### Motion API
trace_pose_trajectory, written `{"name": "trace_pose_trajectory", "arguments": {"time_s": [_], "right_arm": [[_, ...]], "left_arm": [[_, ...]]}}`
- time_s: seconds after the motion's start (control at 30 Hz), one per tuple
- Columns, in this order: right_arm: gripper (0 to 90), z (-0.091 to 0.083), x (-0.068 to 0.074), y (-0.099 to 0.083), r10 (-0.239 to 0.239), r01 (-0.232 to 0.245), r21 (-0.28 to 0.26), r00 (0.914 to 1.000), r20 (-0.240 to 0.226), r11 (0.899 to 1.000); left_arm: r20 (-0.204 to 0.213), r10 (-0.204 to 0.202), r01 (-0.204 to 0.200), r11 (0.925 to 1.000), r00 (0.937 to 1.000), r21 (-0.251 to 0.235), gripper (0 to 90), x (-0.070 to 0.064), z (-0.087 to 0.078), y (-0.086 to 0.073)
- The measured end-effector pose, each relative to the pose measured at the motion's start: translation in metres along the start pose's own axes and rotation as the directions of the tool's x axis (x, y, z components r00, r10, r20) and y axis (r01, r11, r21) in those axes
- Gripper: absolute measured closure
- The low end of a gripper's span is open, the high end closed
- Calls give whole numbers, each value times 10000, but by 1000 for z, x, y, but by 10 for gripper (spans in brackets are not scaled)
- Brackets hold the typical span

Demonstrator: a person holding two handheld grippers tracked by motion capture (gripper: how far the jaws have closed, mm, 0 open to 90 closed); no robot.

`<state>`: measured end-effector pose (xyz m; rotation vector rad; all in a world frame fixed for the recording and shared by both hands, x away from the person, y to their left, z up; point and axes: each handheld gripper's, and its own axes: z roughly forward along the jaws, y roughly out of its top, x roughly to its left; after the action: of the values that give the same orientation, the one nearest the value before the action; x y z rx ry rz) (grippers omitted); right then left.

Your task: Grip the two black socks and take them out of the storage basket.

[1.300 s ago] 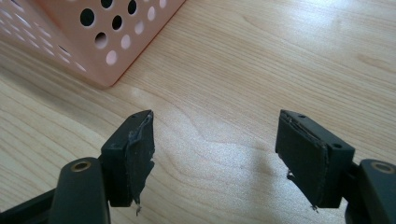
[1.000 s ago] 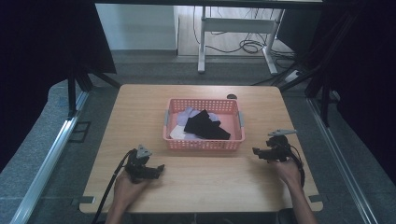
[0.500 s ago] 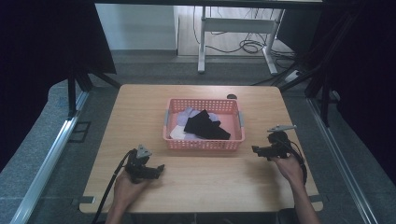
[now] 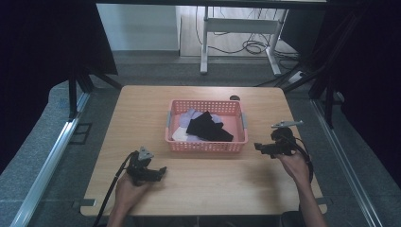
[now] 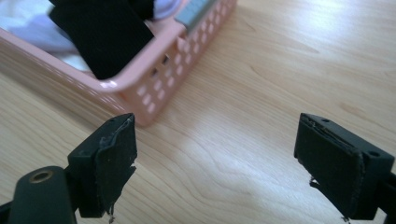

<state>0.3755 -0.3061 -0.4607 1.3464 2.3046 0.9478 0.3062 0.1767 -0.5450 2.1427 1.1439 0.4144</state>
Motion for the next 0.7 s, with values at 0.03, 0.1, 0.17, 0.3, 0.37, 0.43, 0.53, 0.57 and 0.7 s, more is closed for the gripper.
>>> {"name": "trace_pose_trajectory", "arguments": {"time_s": [0.03, 0.1, 0.17, 0.3, 0.37, 0.43, 0.53, 0.57, 0.7], "right_arm": [[140, -1, 0, 1, -17, 17, -31, 10000, -58, 10000], [140, -1, 2, 6, -98, 97, -59, 9998, -187, 9999], [140, -2, 4, 9, -173, 172, -51, 9997, -181, 9998], [140, -3, 8, 20, -325, 326, 23, 9987, -389, 9995], [140, -3, 8, 23, -389, 392, 69, 9982, -447, 9992], [141, -3, 10, 29, -414, 421, 102, 9971, -632, 9991], [144, -3, 15, 43, -473, 491, 182, 9950, -878, 9986], [144, -3, 15, 43, -473, 491, 182, 9950, -878, 9986], [148, 1, 20, 58, -661, 682, 201, 9934, -936, 9975]], "left_arm": [[0, 0, 0, 10000, 10000, 3, 108, 0, 0, 0], [1, -1, 1, 10000, 10000, 0, 108, 0, 0, 0], [0, 1, -1, 10000, 10000, -6, 108, 0, 0, 0], [4, -2, 2, 10000, 10000, -5, 108, 0, 0, 0], [-2, -2, 2, 10000, 10000, -8, 108, 0, 0, 0], [3, 8, -8, 10000, 10000, 3, 108, 0, 0, 0], [1, 45, -45, 10000, 10000, 35, 108, 0, 0, 0], [2, 50, -50, 10000, 10000, 37, 108, 0, 0, 0], [-1, 78, -78, 10000, 10000, 37, 108, 1, 0, 0]]}}
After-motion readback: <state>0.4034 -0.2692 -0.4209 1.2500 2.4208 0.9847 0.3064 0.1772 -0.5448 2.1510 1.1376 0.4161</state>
